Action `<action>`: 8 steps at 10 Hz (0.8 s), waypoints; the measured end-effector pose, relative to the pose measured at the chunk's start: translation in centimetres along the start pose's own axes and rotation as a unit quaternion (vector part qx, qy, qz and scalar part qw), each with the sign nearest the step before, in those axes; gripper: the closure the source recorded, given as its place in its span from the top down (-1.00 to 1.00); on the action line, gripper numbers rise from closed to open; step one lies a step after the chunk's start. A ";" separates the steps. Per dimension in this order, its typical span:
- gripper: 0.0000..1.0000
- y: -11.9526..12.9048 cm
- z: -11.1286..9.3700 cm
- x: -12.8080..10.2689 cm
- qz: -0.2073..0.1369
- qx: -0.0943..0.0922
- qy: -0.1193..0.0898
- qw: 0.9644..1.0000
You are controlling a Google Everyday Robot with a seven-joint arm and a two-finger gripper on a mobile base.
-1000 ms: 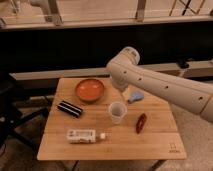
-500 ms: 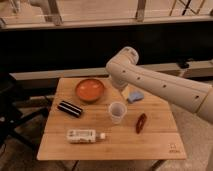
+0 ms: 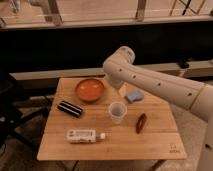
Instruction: Drag the ceramic bowl in a circle
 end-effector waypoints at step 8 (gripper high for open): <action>0.60 -1.7 2.1 -0.3 -0.024 0.012 -0.014 1.000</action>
